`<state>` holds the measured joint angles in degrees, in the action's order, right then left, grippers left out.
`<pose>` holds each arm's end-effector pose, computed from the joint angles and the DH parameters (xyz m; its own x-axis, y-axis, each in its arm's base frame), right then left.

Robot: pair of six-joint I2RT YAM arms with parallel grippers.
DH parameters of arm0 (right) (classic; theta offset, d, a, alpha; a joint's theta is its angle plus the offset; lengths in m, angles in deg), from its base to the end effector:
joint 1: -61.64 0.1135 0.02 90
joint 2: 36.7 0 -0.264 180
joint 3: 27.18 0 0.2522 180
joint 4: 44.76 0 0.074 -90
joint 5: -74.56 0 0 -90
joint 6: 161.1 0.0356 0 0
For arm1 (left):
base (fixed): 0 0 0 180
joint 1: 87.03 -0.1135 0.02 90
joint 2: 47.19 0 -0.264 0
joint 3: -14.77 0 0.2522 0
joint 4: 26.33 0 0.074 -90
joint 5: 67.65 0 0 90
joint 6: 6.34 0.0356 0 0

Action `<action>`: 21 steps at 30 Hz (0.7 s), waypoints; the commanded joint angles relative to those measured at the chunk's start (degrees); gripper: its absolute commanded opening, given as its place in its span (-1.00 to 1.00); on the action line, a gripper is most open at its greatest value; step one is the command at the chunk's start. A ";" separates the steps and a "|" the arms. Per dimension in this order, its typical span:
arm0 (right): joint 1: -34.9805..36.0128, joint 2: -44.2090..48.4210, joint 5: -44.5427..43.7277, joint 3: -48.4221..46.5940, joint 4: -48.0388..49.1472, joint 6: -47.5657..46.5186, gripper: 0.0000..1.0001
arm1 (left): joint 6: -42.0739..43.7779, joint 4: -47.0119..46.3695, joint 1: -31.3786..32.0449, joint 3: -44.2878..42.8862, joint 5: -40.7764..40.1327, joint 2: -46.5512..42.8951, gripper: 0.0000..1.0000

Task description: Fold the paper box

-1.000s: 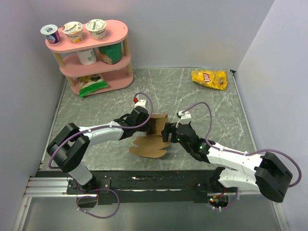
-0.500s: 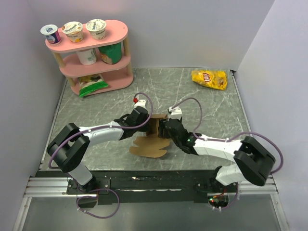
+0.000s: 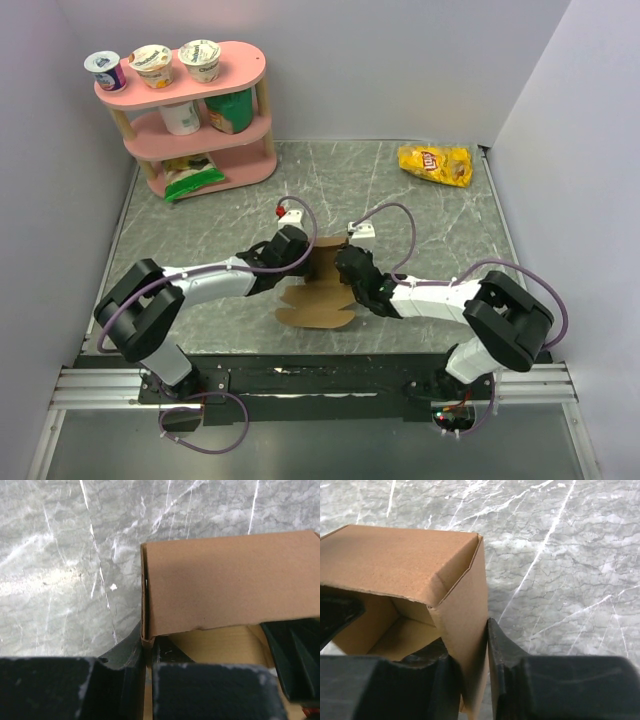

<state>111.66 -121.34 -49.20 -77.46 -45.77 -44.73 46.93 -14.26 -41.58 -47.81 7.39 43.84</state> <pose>0.2002 0.2080 0.1740 -0.4869 -0.0059 -0.8735 -0.1447 0.9867 0.0740 0.2373 -0.2279 0.1869 -0.6947 -0.1179 -0.7096 0.1689 0.9322 -0.3202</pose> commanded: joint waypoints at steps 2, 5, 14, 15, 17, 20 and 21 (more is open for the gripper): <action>-1.23 -2.28 -5.88 -1.81 -0.01 2.45 -0.69 | -1.06 4.94 0.34 3.38 -3.32 -2.78 -0.89; -2.29 -3.42 -6.58 -1.98 -1.33 3.34 -1.00 | -1.41 5.56 0.51 3.99 -4.02 -3.74 -0.89; -3.17 -4.65 -10.10 -1.72 -5.19 3.77 -1.00 | -1.50 6.44 0.60 4.34 -5.61 -5.86 -0.89; -3.61 -4.66 -10.19 -1.55 -5.46 4.21 -1.00 | -1.41 6.70 0.60 4.26 -5.69 -6.29 -0.89; -4.84 -5.01 -10.28 -1.63 -7.21 5.35 -1.00 | -1.50 7.14 0.69 3.99 -5.96 -6.73 -0.89; -5.98 -3.78 -10.10 0.03 -7.13 7.29 -1.00 | -1.76 8.11 0.69 4.08 -6.92 -7.70 -0.88; -6.16 -3.34 -9.14 0.56 -6.78 8.34 -1.00 | -1.85 8.28 0.69 4.26 -6.92 -7.96 -0.88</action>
<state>111.01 -124.97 -49.24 -79.07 -45.92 -41.17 46.30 -12.69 -40.42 -44.84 4.81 39.81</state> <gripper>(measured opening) 0.050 0.098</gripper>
